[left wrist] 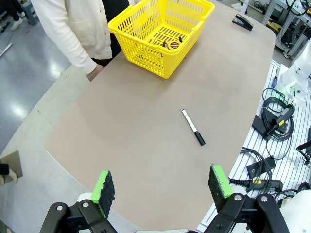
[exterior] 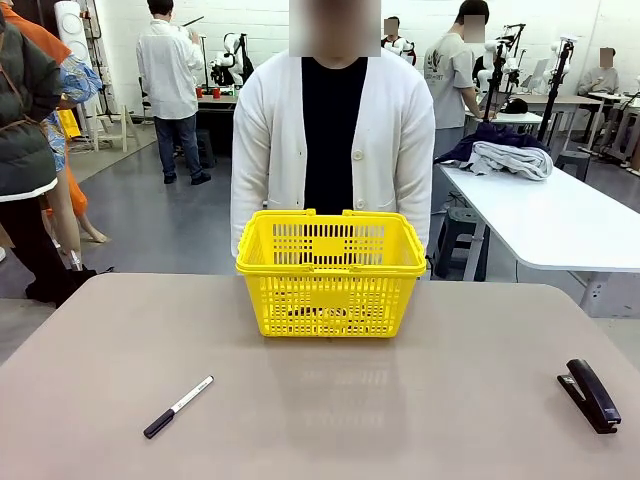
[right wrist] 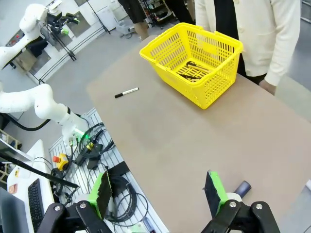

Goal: Place the items the person wants into the basket.
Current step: Pick up the item the person points to and place it in the Market Basket.

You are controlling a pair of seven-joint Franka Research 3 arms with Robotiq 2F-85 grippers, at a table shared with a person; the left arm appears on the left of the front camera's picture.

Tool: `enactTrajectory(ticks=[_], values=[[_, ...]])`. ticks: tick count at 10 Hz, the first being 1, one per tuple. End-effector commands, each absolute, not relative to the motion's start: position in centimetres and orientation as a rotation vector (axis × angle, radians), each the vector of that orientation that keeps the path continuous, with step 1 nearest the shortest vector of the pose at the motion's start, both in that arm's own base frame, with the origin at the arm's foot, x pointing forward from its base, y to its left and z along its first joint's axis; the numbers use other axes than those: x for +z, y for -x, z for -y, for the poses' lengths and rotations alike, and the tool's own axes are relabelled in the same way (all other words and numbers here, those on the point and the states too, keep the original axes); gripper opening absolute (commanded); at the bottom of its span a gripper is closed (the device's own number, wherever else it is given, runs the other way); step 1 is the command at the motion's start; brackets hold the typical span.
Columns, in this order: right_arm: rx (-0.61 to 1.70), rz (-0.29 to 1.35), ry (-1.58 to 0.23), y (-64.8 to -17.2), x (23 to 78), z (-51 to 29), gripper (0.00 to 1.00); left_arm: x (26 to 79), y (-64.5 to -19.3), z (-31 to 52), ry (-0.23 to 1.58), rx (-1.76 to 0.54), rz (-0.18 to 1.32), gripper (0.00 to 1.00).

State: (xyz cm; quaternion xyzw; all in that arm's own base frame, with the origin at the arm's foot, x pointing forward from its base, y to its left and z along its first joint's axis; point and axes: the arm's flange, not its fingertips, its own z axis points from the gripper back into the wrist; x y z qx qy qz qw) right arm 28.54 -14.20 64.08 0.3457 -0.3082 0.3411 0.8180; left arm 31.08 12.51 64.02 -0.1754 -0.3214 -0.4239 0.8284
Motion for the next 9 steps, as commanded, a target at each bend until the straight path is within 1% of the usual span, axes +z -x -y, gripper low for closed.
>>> enactTrajectory(ticks=[1,9], values=[[0.734,0.669,-0.754,-28.64,64.26,14.07,1.0,63.97,-30.99,-12.56,0.388,-0.913,0.695,1.0],[0.734,0.669,-0.754,-28.64,64.26,14.07,1.0,63.97,-30.99,-12.56,0.388,-0.913,0.695,1.0]])
